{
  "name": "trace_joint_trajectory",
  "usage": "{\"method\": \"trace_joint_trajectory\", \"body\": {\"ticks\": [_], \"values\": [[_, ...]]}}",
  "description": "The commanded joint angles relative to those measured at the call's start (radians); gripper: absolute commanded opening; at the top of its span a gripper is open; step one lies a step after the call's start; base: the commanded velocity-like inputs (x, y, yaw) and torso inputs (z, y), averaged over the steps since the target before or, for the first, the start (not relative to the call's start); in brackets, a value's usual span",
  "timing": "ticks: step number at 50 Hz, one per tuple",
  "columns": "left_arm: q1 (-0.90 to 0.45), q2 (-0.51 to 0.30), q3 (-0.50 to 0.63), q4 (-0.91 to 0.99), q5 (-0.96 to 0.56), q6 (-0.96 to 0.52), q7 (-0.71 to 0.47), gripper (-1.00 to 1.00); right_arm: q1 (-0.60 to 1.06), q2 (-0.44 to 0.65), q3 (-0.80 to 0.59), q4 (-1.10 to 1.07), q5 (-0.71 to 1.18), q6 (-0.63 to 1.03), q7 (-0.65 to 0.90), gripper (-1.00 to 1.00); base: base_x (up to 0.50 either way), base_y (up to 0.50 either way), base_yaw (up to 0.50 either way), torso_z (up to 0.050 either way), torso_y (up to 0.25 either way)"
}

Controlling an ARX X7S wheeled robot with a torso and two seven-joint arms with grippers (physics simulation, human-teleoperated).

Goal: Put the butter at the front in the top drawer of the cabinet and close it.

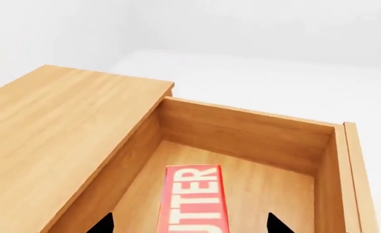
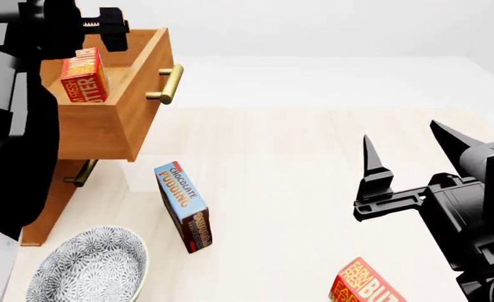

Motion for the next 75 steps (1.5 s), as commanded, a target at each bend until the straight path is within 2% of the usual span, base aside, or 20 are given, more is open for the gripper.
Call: {"method": "trace_joint_trajectory", "body": {"ticks": [1, 14, 26, 27, 30, 34, 43, 51, 53, 56, 57, 60, 63, 67, 75], "values": [[-0.038, 0.0, 0.02, 0.0, -0.003, 0.019, 0.026, 1.0, -0.002, 0.0, 0.002, -0.001, -0.001, 0.0, -0.002, 1.0, 0.0, 0.0, 0.0, 0.0, 0.0], [-0.062, 0.017, 0.056, 0.0, 0.0, 0.057, 0.08, 1.0, -0.001, 0.001, 0.006, -0.001, -0.004, 0.0, -0.004, 1.0, 0.0, 0.0, 0.0, 0.0, 0.0], [-0.059, 0.048, 0.102, 0.005, 0.002, 0.114, 0.175, 1.0, -0.004, 0.007, 0.01, -0.005, -0.002, -0.002, -0.001, 1.0, 0.0, 0.0, 0.0, 0.0, 0.0], [-0.05, 0.05, 0.107, 0.035, 0.003, 0.105, 0.186, 1.0, -0.004, 0.007, 0.011, -0.005, -0.001, -0.002, -0.001, 1.0, 0.0, 0.0, 0.0, 0.0, 0.0], [0.06, 0.04, 0.112, 0.349, -0.004, -0.077, 0.211, 1.0, -0.004, 0.005, 0.011, -0.003, -0.002, -0.002, -0.003, 1.0, 0.0, 0.0, 0.0, 0.0, 0.0], [0.158, 0.032, 0.131, 0.644, -0.02, -0.25, 0.252, 1.0, -0.007, 0.005, 0.011, -0.004, -0.005, -0.004, -0.004, 1.0, 0.0, 0.0, 0.0, 0.0, 0.0], [0.286, 0.019, 0.176, 1.103, -0.071, -0.524, 0.32, 1.0, -0.022, 0.016, 0.012, -0.007, -0.011, -0.019, 0.002, 1.0, 0.0, 0.0, 0.0, 0.0, 0.0], [0.373, 0.018, 0.179, 1.409, -0.145, -0.722, 0.347, 1.0, -0.025, 0.013, 0.011, -0.004, -0.014, -0.02, -0.001, 1.0, 0.0, 0.0, 0.0, 0.0, 0.0], [0.382, -0.013, 0.189, 1.433, -0.305, -0.723, 0.24, 1.0, -0.027, 0.013, 0.012, -0.003, -0.015, -0.021, -0.001, 1.0, 0.0, 0.0, 0.0, 0.0, 0.0], [0.373, -0.092, 0.187, 1.441, -0.755, -0.723, -0.115, 1.0, -0.032, 0.012, 0.01, -0.001, -0.02, -0.025, -0.003, 1.0, 0.0, 0.0, 0.0, 0.0, 0.0], [0.373, -0.104, 0.188, 1.44, -0.887, -0.722, -0.186, 1.0, -0.034, 0.012, 0.01, 0.0, -0.021, -0.028, -0.003, 1.0, 0.0, 0.0, 0.0, 0.0, 0.0], [0.386, -0.123, 0.204, 1.452, -1.089, -0.72, -0.327, 1.0, -0.042, 0.013, 0.009, 0.003, -0.026, -0.037, -0.004, 1.0, 0.0, 0.0, 0.0, 0.0, 0.0], [0.403, -0.131, 0.217, 1.459, -1.225, -0.718, -0.421, 1.0, -0.048, 0.014, 0.009, 0.005, -0.029, -0.043, -0.005, 1.0, 0.0, 0.0, 0.0, 0.0, 0.0], [0.441, -0.132, 0.23, 1.497, -1.335, -0.71, -0.5, 1.0, -0.053, 0.015, 0.009, 0.006, -0.029, -0.051, -0.005, 1.0, 0.0, 0.0, 0.0, 0.0, 0.0], [0.51, -0.139, 0.271, 1.556, -1.452, -0.693, -0.587, 1.0, -0.053, 0.012, 0.011, 0.007, -0.029, -0.05, -0.009, 1.0, 0.0, 0.0, 0.0, 0.0, 0.0]]}}
